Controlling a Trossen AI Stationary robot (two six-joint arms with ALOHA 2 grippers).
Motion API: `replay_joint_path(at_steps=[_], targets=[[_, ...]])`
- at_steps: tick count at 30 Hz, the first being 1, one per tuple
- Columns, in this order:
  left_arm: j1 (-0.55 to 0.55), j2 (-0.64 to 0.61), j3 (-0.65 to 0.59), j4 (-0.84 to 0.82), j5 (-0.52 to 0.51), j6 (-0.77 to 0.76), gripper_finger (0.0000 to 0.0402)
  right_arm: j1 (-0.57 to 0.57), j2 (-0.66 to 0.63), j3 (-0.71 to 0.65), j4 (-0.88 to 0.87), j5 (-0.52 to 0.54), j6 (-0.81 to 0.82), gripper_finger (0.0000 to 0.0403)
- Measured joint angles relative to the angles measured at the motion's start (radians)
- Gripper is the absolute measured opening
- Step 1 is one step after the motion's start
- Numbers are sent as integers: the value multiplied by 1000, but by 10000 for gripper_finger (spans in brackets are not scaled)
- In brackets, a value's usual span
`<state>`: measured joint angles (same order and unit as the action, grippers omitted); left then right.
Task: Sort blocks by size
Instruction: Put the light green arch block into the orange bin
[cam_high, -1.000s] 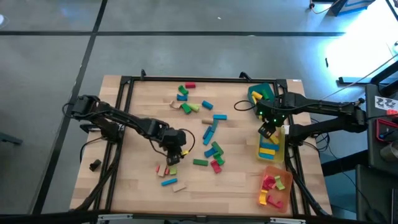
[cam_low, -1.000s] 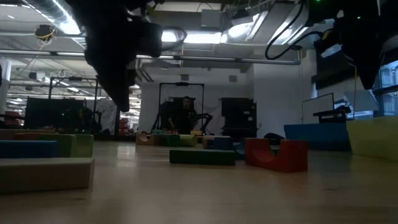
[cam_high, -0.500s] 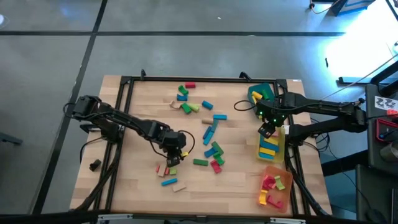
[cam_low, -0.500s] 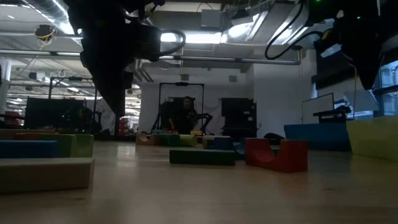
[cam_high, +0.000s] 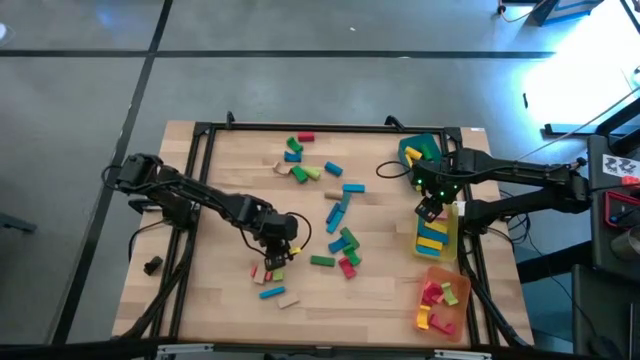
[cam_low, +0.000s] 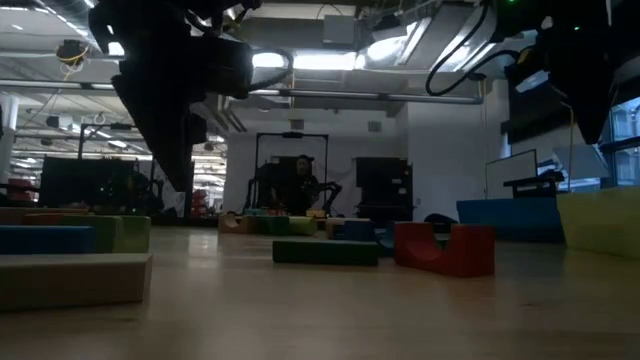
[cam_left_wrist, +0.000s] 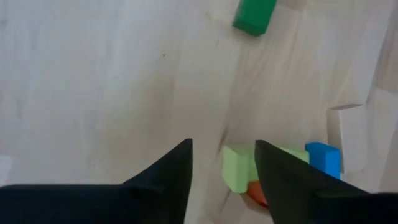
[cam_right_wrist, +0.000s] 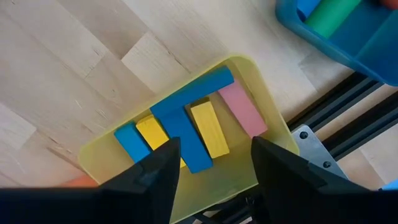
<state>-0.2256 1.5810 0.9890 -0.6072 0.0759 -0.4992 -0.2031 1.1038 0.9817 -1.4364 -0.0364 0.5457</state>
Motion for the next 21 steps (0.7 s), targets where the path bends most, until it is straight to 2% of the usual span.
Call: replay_joint_path(at_steps=[7,14,21], targets=[[-78,8,0,-4,-15,40,202,0,0,0,0,0,0,198],[-126,52,0,-2,-99,53,200,0,0,0,8,0,0,198],[-128,102,0,-1,-108,42,198,0,0,0,29,0,0,198]])
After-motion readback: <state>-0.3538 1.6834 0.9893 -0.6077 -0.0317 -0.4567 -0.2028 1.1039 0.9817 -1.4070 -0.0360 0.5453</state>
